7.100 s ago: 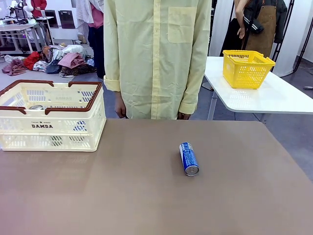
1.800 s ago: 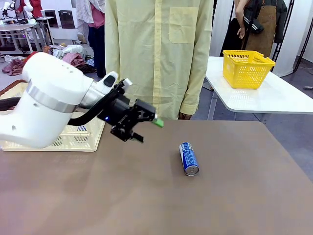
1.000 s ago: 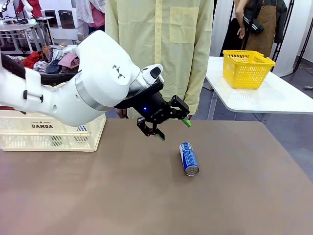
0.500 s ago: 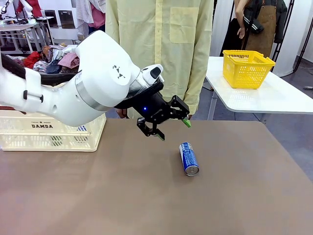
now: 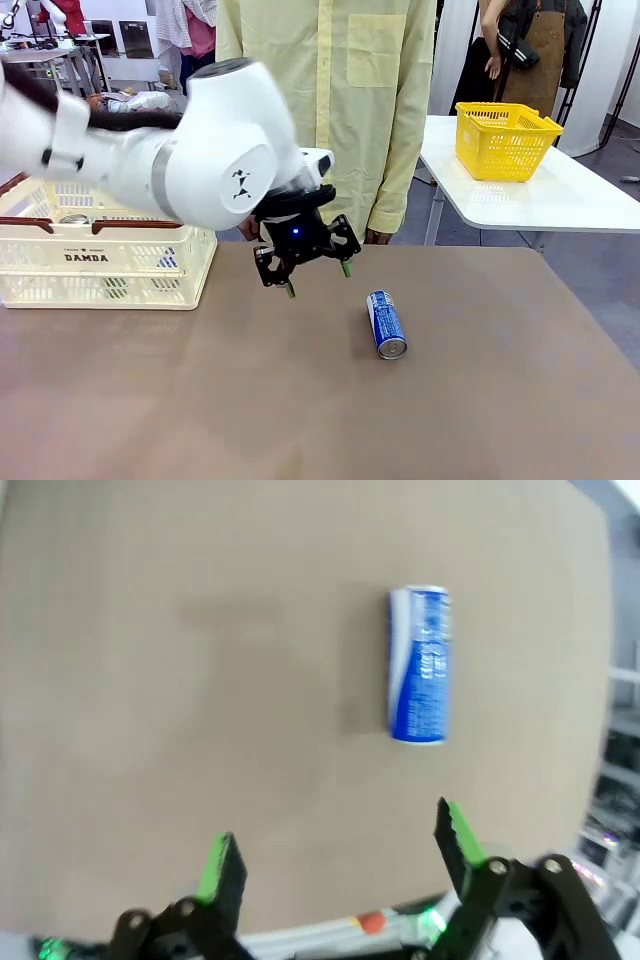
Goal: Place the drinks into the Shopping basket.
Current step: Pick up one drink and place it into the Shopping basket.
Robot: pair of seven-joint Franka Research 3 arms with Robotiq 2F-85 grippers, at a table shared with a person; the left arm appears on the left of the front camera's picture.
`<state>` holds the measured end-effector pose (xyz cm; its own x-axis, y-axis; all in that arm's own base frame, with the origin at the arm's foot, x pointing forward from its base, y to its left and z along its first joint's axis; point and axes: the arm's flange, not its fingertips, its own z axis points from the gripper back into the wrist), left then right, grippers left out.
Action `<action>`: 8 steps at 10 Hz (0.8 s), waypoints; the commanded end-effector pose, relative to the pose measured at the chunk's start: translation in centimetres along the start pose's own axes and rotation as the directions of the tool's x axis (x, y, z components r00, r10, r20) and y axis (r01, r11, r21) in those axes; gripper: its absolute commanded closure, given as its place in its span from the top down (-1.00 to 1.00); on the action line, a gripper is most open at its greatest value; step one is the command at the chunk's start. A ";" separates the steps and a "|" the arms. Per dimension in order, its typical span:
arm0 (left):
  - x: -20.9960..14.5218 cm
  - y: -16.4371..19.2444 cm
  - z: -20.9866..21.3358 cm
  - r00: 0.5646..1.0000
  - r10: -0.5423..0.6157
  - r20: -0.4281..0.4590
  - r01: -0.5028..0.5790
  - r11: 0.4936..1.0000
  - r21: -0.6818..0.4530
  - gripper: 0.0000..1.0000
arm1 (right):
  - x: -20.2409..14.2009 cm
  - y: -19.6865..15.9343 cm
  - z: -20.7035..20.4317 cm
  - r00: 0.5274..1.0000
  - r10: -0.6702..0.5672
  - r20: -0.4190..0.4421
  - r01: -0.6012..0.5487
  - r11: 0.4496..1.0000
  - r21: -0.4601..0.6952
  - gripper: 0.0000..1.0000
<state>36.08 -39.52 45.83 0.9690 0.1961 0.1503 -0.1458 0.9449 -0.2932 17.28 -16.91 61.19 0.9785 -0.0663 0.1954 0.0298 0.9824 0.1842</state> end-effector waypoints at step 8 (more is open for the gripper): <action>-1.5 -17.6 -6.3 0.948 -0.318 -0.013 0.318 0.945 0.078 1.00 | 0.1 0.2 0.0 1.000 0.002 0.003 -0.002 1.000 -0.003 1.00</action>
<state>37.71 -57.80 44.45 0.9680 -0.0976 0.2313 0.1314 0.9821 -0.1353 17.28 -16.91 61.18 0.9785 -0.0663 0.1954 0.0298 0.9824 0.1843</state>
